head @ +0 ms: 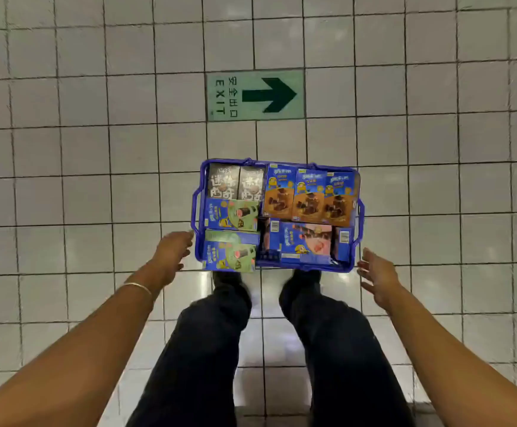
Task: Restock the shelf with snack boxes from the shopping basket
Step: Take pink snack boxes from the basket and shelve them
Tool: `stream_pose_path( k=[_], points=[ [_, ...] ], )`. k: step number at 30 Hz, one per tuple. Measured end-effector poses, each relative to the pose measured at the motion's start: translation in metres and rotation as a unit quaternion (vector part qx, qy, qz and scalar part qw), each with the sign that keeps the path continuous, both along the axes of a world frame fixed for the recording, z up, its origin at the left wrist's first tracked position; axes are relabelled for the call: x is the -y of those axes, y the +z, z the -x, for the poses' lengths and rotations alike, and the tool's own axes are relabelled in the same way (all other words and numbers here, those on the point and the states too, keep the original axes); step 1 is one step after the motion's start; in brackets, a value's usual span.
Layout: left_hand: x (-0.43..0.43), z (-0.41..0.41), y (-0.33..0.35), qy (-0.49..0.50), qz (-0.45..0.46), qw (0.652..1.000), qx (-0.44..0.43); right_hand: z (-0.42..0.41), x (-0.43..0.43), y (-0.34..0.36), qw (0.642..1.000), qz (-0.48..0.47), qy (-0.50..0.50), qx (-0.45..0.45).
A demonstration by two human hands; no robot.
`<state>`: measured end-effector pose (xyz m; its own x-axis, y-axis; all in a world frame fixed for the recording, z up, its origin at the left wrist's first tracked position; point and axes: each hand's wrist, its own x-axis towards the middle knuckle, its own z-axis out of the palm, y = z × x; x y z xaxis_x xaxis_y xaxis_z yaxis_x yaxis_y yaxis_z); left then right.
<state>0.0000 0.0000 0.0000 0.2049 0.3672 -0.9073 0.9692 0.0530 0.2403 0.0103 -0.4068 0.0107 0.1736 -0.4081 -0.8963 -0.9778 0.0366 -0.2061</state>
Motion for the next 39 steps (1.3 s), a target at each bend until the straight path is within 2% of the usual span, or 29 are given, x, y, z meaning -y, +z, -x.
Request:
stream_pose_path(
  k=[3, 5, 9, 13, 19, 23, 27, 34, 39],
  points=[
    [-0.004, -0.019, -0.068, 0.032, -0.049, 0.997, 0.04, -0.021, 0.0, -0.068, 0.996, 0.072, 0.006, 0.061],
    [-0.003, -0.024, -0.109, 0.064, -0.056, 0.995, 0.056, -0.032, -0.001, -0.109, 0.992, 0.088, -0.024, 0.082],
    [-0.003, -0.025, -0.161, 0.099, 0.015, 0.992, 0.075, -0.04, 0.009, -0.162, 0.989, 0.095, -0.077, 0.081],
    [-0.005, -0.017, -0.18, 0.135, -0.039, 0.985, 0.104, -0.038, 0.018, -0.182, 0.986, 0.069, -0.092, 0.117],
    [-0.01, -0.014, -0.171, 0.168, -0.015, 0.979, 0.111, -0.035, 0.014, -0.167, 0.983, 0.013, -0.133, 0.126],
    [-0.022, -0.006, -0.127, 0.184, -0.025, 0.977, 0.105, -0.039, -0.007, -0.114, 0.981, -0.001, -0.142, 0.13],
    [-0.043, -0.006, -0.053, 0.211, -0.037, 0.972, 0.102, -0.053, -0.032, -0.031, 0.982, -0.01, -0.129, 0.135],
    [-0.106, -0.031, 0.134, 0.244, -0.023, 0.962, 0.119, -0.095, -0.106, 0.165, 0.984, 0.01, -0.094, 0.154],
    [-0.155, -0.067, 0.247, 0.244, -0.041, 0.956, 0.159, -0.132, -0.155, 0.258, 0.98, -0.023, -0.087, 0.178]
  ],
)
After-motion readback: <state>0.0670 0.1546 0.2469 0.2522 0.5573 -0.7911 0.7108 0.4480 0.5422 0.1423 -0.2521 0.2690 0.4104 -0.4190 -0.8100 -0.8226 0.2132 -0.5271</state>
